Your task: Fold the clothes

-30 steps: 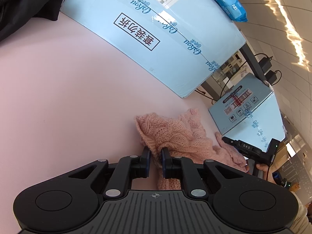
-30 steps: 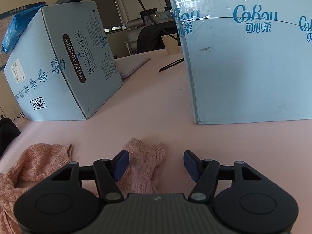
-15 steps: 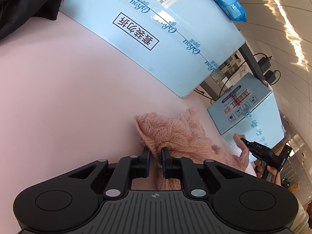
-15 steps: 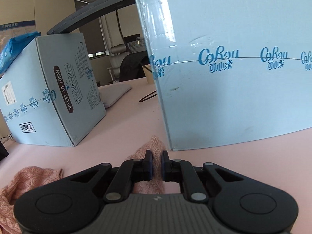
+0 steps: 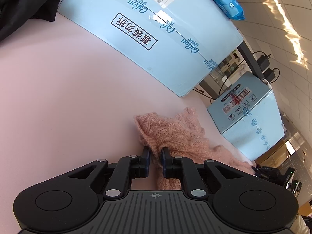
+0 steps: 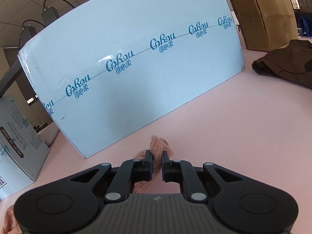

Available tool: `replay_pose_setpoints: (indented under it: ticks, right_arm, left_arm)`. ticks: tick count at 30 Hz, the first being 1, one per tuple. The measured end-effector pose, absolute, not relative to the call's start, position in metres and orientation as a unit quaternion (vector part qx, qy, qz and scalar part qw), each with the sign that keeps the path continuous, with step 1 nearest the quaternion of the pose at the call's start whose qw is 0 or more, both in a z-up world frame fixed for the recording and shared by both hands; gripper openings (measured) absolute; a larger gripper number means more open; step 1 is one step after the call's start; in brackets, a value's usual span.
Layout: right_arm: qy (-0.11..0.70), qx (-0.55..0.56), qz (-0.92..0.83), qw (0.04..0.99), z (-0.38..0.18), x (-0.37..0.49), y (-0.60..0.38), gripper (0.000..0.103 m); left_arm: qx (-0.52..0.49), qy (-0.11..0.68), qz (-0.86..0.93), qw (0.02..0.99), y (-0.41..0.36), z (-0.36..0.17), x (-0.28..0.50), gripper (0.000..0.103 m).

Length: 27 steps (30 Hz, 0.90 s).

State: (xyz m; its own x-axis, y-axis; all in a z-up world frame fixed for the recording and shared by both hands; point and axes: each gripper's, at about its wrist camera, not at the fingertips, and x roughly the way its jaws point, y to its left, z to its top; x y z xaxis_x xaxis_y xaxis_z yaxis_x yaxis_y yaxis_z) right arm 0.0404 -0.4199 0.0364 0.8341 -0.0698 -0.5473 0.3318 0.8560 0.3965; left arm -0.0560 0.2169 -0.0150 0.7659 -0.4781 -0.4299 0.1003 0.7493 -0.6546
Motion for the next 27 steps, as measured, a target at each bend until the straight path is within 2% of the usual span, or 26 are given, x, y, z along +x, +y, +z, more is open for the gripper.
replay_pose_setpoints:
  ticks: [2,4,6,8,11,12,15,18,20,21,22,25,27]
  right_arm:
    - [0.271,0.248,-0.107,0.924,0.026,0.043,-0.419,0.013]
    - [0.263,0.246,-0.098,0.928,0.024,0.043,-0.416,0.026]
    - [0.256,0.256,-0.084,0.928,0.025,0.041,-0.417,0.055]
    - [0.236,0.263,-0.082,0.932,0.030,0.035,-0.419,0.068]
    - [0.191,0.266,-0.069,0.942,0.045,0.016,-0.427,0.074]
    - [0.182,0.269,-0.068,0.944,0.052,0.005,-0.431,0.079]
    - [0.177,0.286,-0.076,0.939,0.068,-0.027,-0.448,0.081]
    - [0.198,0.325,-0.088,0.920,0.074,-0.065,-0.471,0.082]
    - [0.214,0.349,-0.106,0.906,0.070,-0.088,-0.486,0.082]
    - [0.225,0.360,-0.119,0.898,0.066,-0.100,-0.493,0.082]
    - [0.234,0.366,-0.126,0.892,0.062,-0.108,-0.498,0.082]
    - [0.252,0.376,-0.127,0.882,0.049,-0.128,-0.506,0.082]
    - [0.250,0.372,-0.115,0.887,0.044,-0.134,-0.504,0.082]
  left_arm:
    - [-0.315,0.301,-0.164,0.885,0.217,-0.015,-0.056,0.013]
    - [-0.315,0.301,-0.164,0.885,0.217,-0.015,-0.055,0.013]
    - [-0.316,0.300,-0.165,0.885,0.217,-0.016,-0.057,0.013]
    - [-0.317,0.300,-0.166,0.884,0.218,-0.016,-0.057,0.013]
    - [-0.319,0.301,-0.166,0.883,0.218,-0.016,-0.057,0.013]
    - [-0.321,0.301,-0.167,0.883,0.218,-0.017,-0.056,0.013]
    - [-0.320,0.297,-0.162,0.885,0.217,-0.016,-0.056,0.015]
    - [-0.314,0.292,-0.166,0.888,0.214,-0.014,-0.057,0.026]
    - [-0.297,0.287,-0.168,0.895,0.210,-0.007,-0.061,0.044]
    - [-0.288,0.280,-0.168,0.900,0.209,-0.001,-0.065,0.069]
    - [-0.282,0.263,-0.171,0.907,0.209,0.005,-0.072,0.085]
    - [-0.271,0.220,-0.176,0.920,0.212,0.023,-0.093,0.089]
    - [-0.281,0.232,-0.179,0.914,0.217,0.033,-0.103,0.091]
